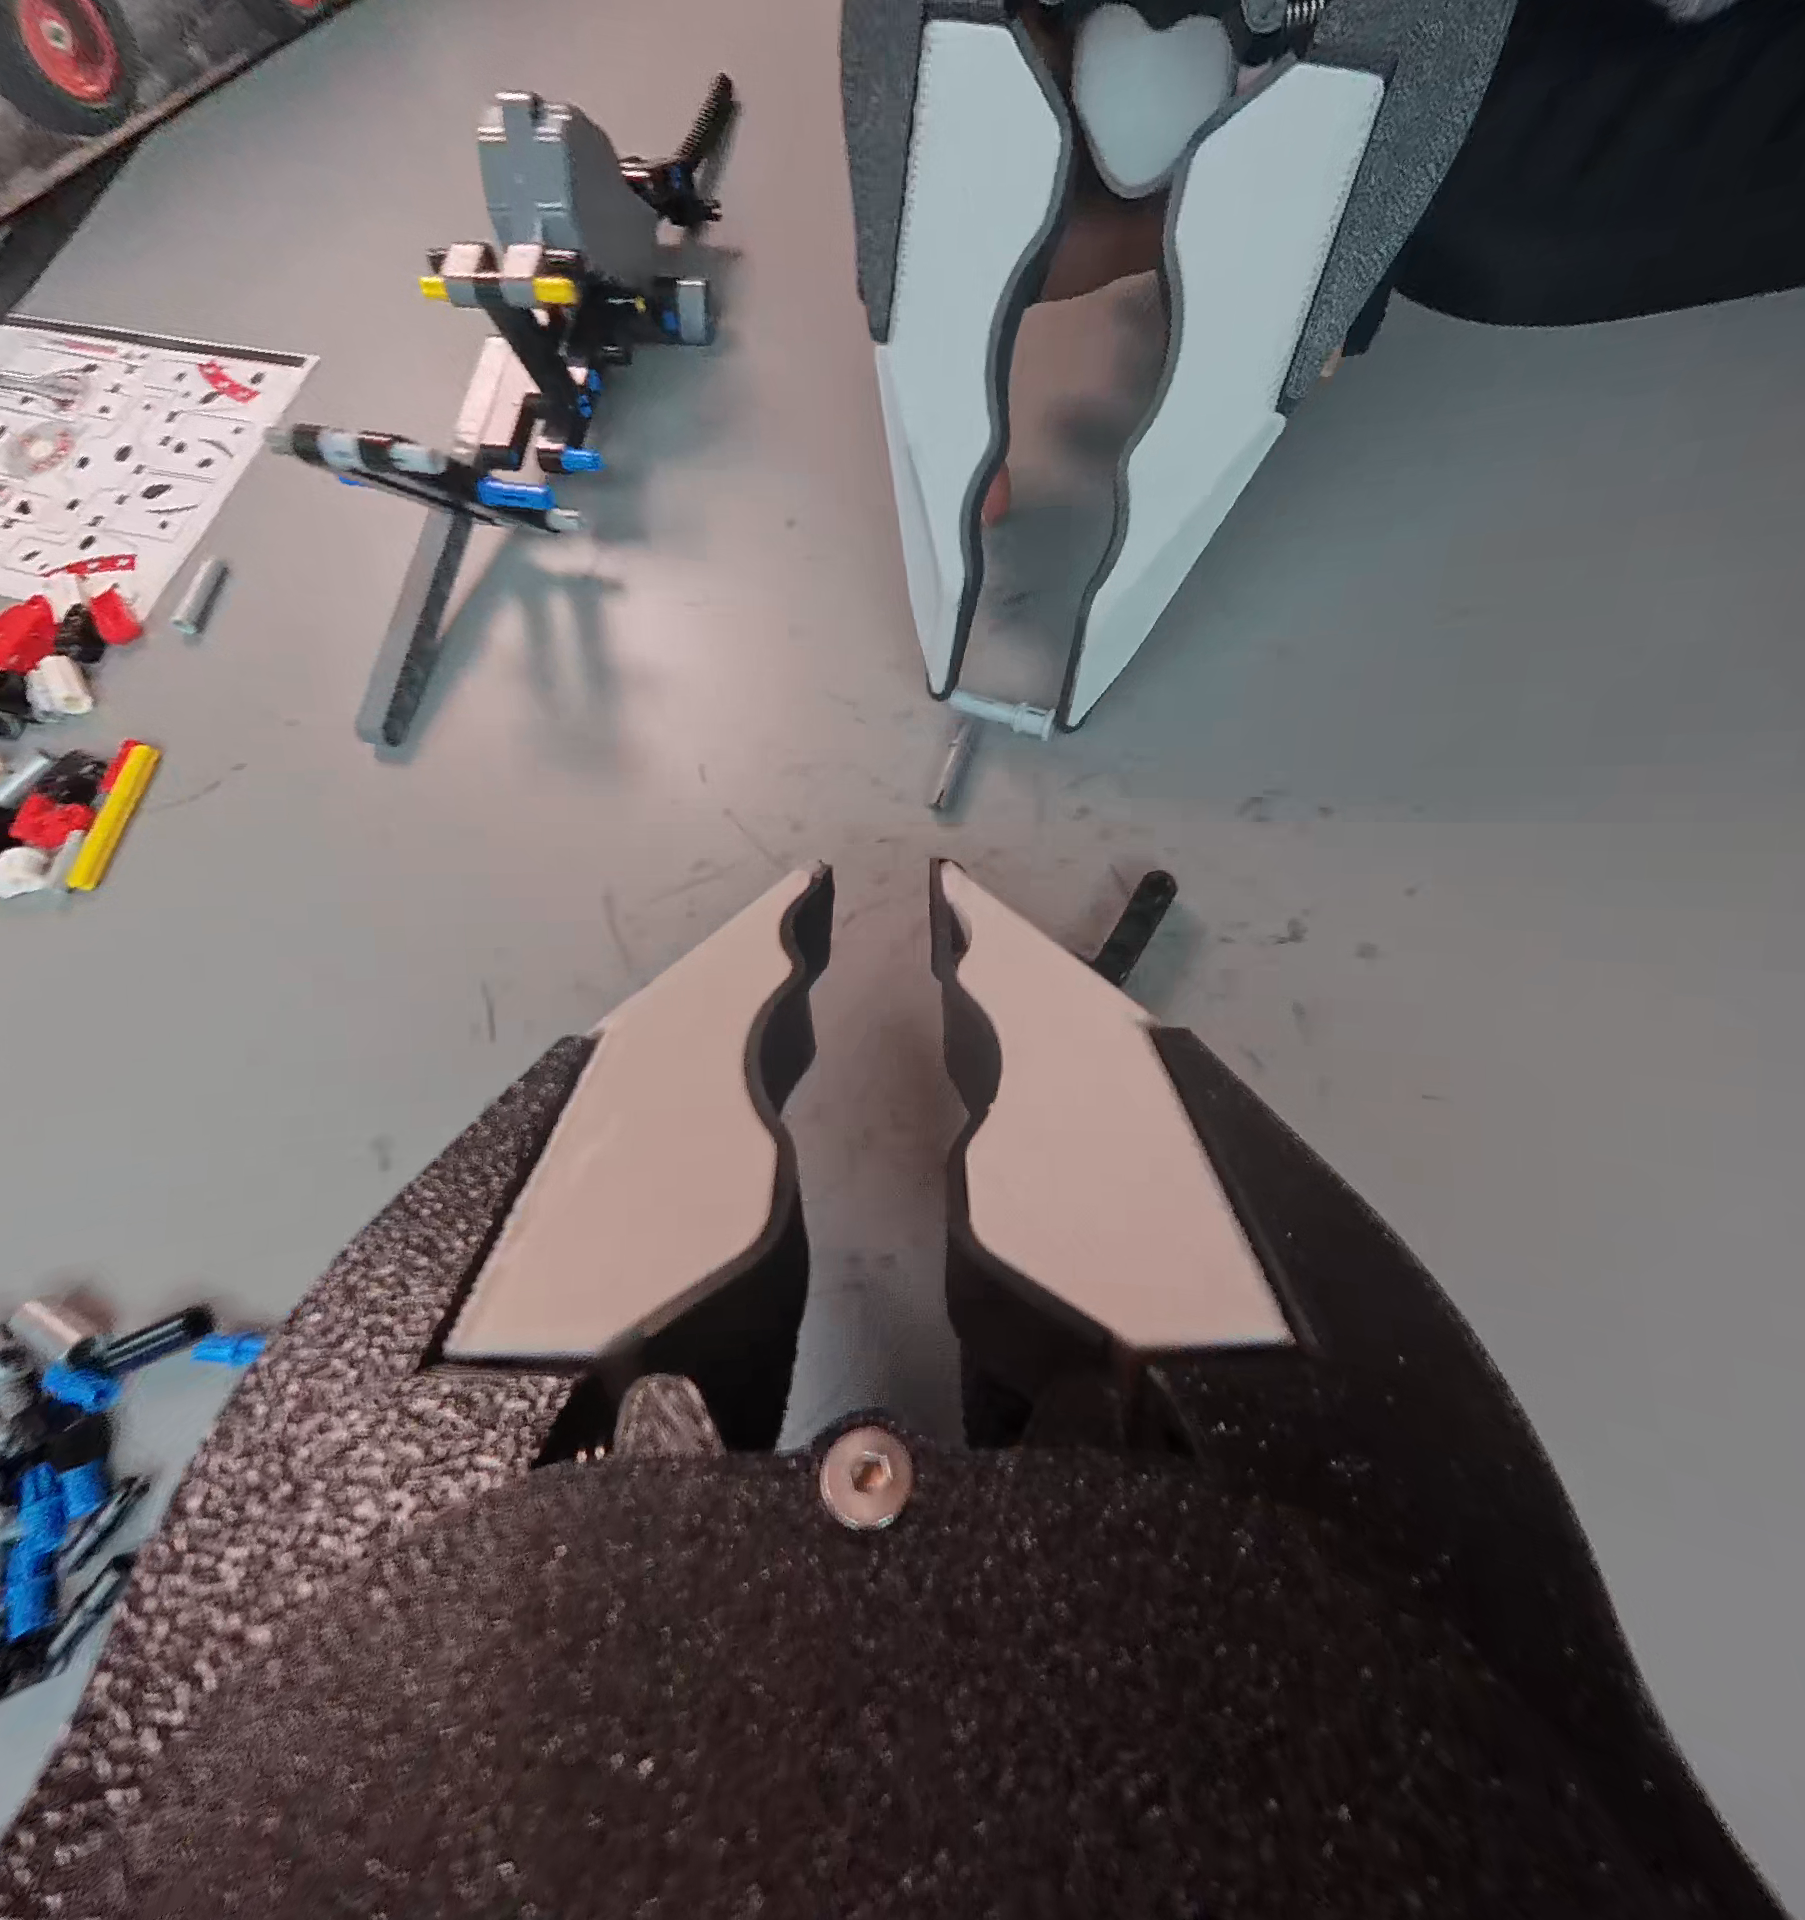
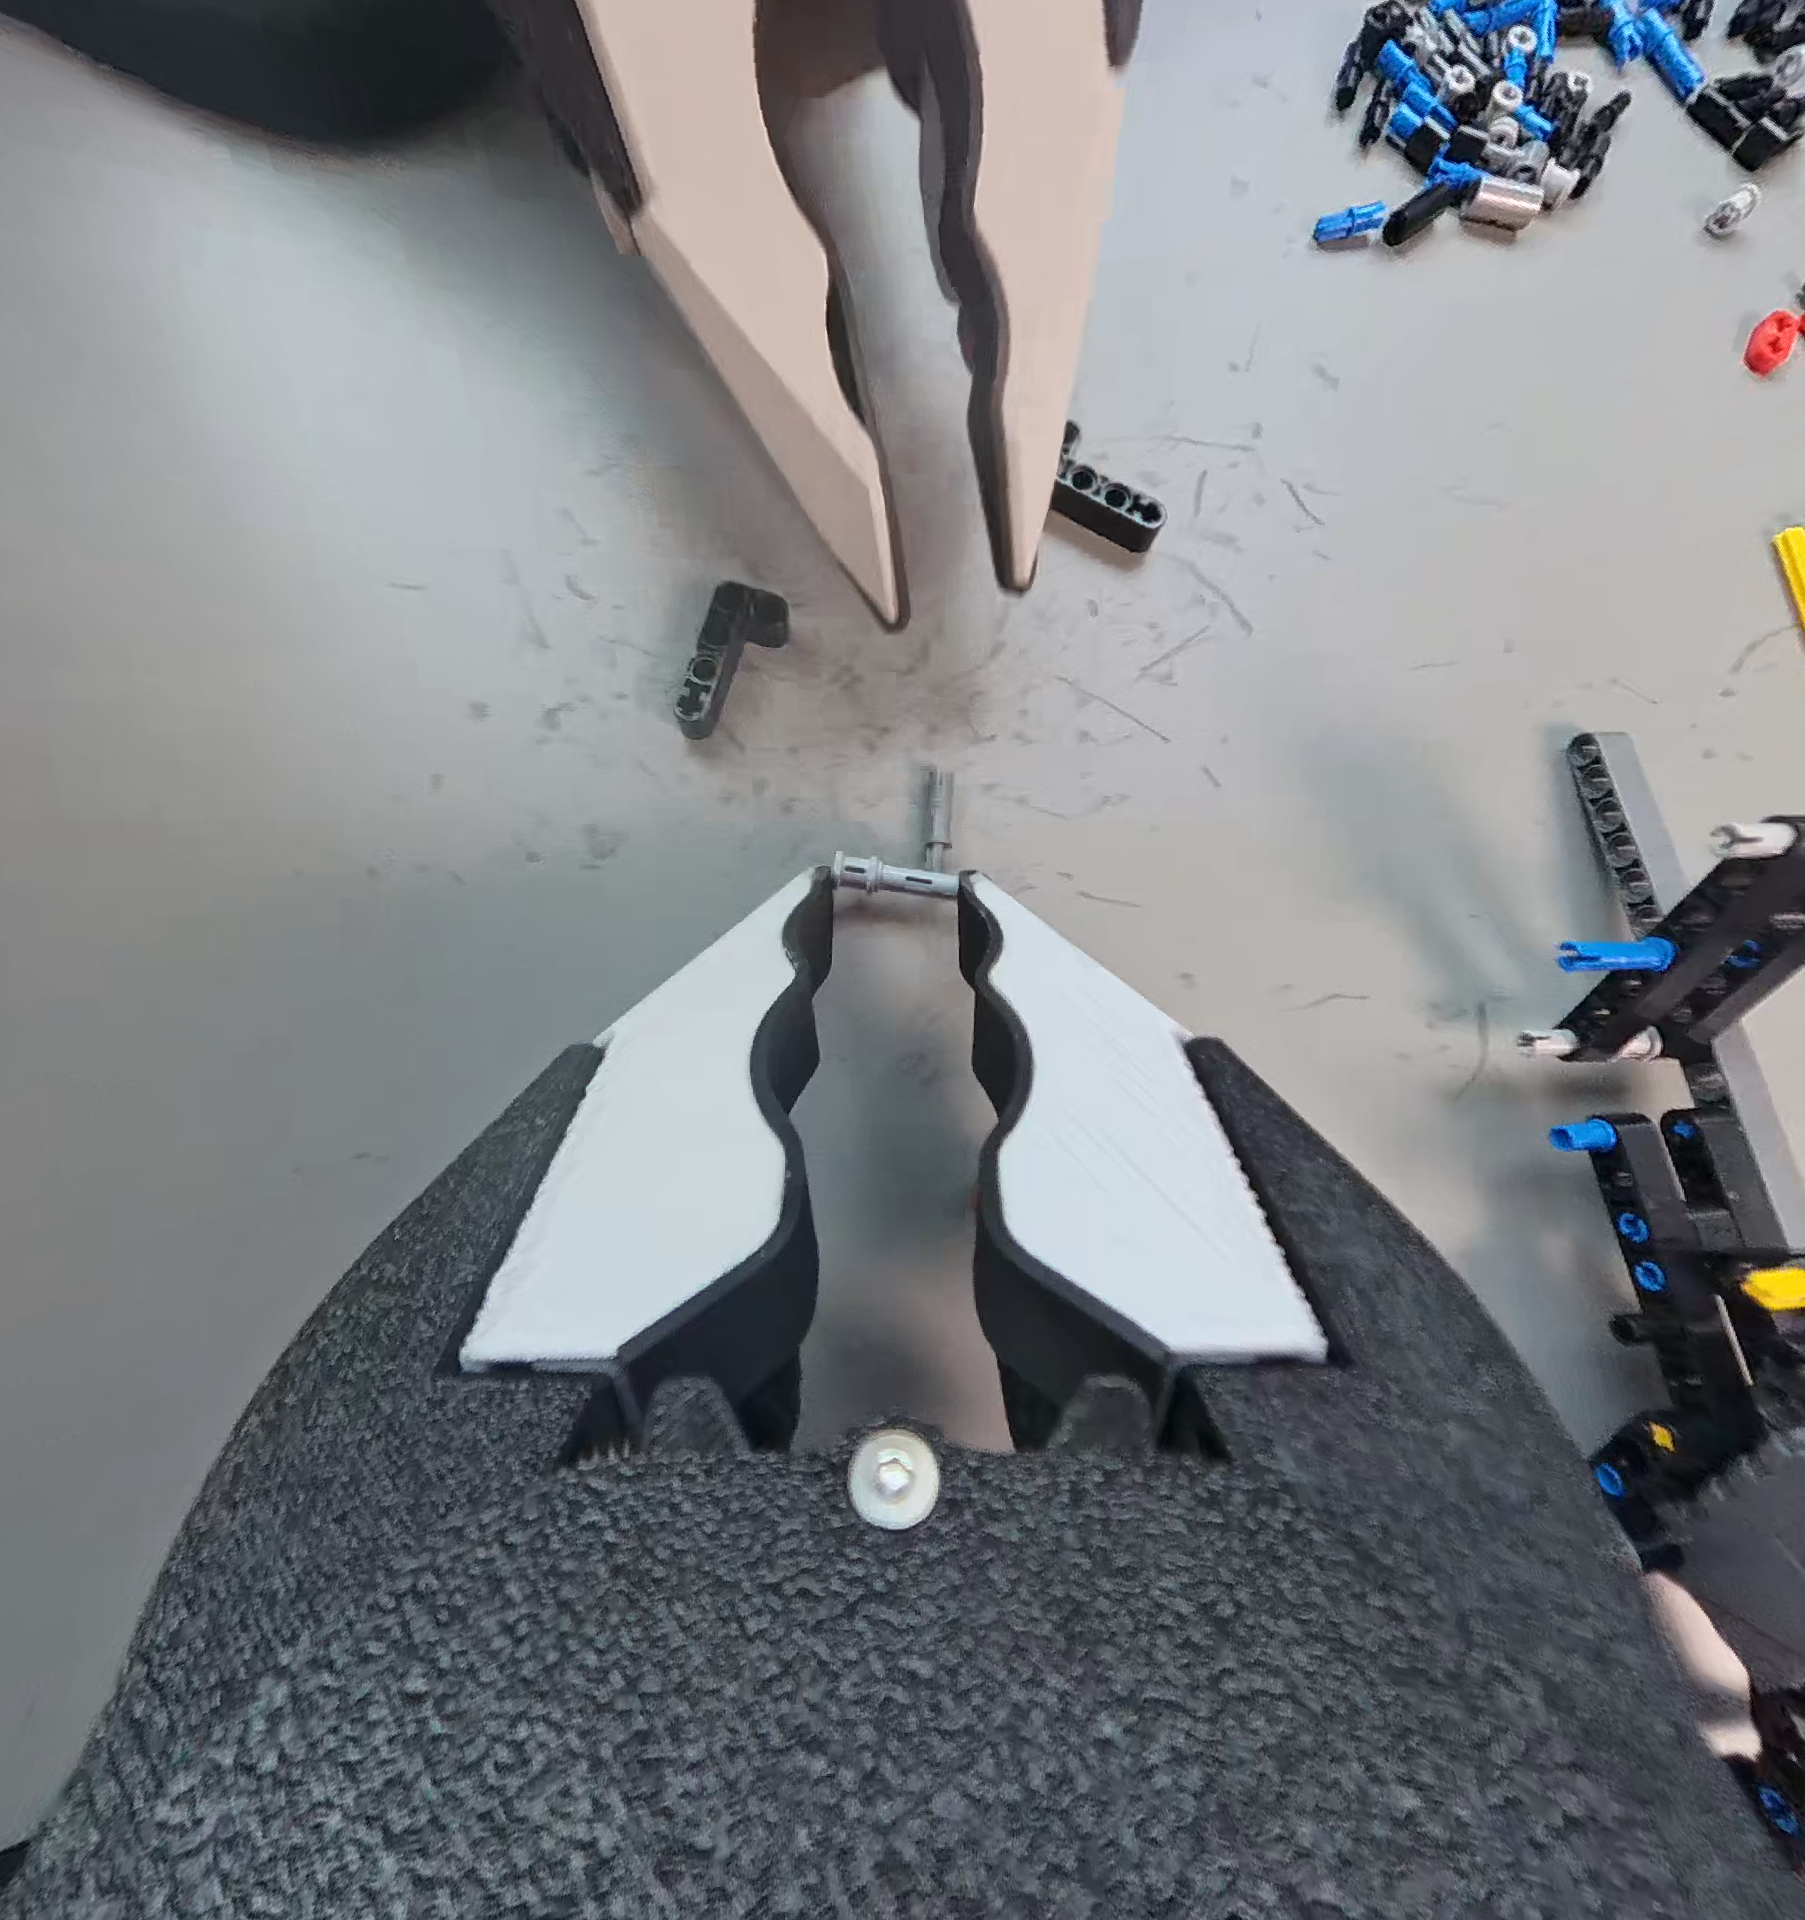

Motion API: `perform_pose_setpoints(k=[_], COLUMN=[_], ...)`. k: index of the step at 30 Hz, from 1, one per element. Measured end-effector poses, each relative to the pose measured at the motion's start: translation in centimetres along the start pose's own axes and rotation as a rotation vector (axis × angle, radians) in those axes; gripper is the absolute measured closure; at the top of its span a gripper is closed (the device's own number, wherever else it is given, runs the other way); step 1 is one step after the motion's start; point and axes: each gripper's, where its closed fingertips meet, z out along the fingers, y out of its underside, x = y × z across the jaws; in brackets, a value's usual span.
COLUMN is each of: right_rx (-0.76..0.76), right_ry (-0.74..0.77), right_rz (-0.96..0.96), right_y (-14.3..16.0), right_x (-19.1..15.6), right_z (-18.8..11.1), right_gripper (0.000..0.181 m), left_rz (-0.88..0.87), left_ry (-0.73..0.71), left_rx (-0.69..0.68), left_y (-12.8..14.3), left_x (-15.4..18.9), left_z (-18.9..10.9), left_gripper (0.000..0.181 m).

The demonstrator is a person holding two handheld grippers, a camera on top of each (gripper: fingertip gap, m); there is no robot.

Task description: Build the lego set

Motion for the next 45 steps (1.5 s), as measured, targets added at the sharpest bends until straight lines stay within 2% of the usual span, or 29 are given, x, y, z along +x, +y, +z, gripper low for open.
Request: perform_pose_setpoints(k=[4,7,13,18,21,26,30,32,34,39,45], right_rx=[0.076,0.127,0.253,0.309,0.349,0.393,0.425,0.439,0.458,0.484,0.544], right_ry=[-0.002,0.025,0.031,0.048,0.046,0.061,0.074,0.089,0.130,0.222,0.459], right_rz=[-0.043,-0.070,-0.188,-0.286,-0.308,-0.312,-0.310,-0.293,-0.280,-0.200,-0.156], right_y=[-1.3,-2.1,-4.0,-5.5,-6.2,-7.1,-7.8,-8.0,-8.2,-8.5,-10.2], right_x=[-0.6,-0.5,-1.5,-2.6,-3.1,-3.1,-3.1,-2.8,-2.0,0.1,2.9], right_z=[-0.2,-0.4,-1.8,-2.7,-3.1,-3.7,-3.9,-4.1,-4.4,-4.9,-5.4], right_gripper=[0.158,0.158,0.157,0.157,0.158,0.158,0.158,0.158,0.167,0.158,0.157], left_rz=[0.039,-0.005,-0.234,-0.511,-0.620,-0.722,-0.740,-0.754,-0.770,-0.879,-1.051], left_ry=[0.067,0.142,0.313,0.566,0.648,0.691,0.719,0.714,0.694,0.621,0.596], left_rx=[-0.040,-0.005,0.135,0.230,0.255,0.275,0.285,0.308,0.325,0.465,0.660], left_y=[-0.3,-1.2,-3.3,-5.3,-5.8,-6.0,-6.3,-6.4,-6.5,-7.3,-8.3], left_x=[2.0,3.1,3.4,4.3,4.3,3.9,4.2,3.9,3.4,0.7,-2.3], left_z=[1.8,1.8,-0.3,-2.3,-2.8,-2.9,-3.2,-3.3,-3.3,-4.0,-5.3], left_gripper=[0.161,0.161,0.156,0.151,0.151,0.153,0.172,0.173,0.174,0.175,0.176])
